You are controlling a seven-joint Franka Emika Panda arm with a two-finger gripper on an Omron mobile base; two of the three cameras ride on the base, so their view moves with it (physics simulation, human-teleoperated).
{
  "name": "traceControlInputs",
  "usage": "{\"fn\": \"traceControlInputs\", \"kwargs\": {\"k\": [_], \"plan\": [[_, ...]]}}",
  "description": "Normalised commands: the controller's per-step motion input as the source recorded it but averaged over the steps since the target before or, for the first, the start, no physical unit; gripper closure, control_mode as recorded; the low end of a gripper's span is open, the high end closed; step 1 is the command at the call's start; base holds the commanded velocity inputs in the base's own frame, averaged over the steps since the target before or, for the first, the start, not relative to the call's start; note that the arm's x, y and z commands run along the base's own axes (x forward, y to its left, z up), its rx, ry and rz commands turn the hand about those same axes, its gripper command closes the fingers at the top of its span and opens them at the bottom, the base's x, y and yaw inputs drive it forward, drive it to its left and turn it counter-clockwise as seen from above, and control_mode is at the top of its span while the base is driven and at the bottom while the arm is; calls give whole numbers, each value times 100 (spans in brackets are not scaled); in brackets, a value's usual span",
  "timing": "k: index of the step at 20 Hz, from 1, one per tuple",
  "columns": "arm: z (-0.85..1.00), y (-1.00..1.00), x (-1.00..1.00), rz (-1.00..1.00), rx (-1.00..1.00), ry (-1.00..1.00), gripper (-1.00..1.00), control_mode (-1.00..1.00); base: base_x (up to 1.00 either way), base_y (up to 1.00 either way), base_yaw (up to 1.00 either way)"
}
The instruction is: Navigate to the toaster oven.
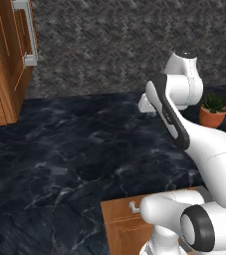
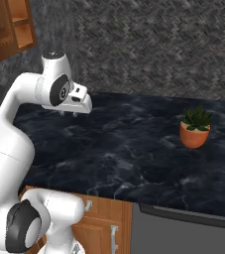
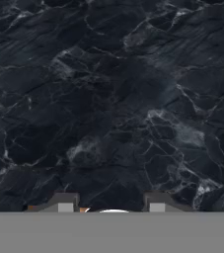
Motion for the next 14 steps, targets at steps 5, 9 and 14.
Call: {"fn": "traceControlInputs", "kwargs": {"k": [5, 9, 14], "plan": [[0, 0, 0, 0, 0, 0, -100, 100, 0, 0, 0], [0, 0, 0, 0, 0, 0, -100, 100, -7, 0, 0], [0, 0, 0, 0, 0, 0, -100, 100, -43, -30, 0]]}}
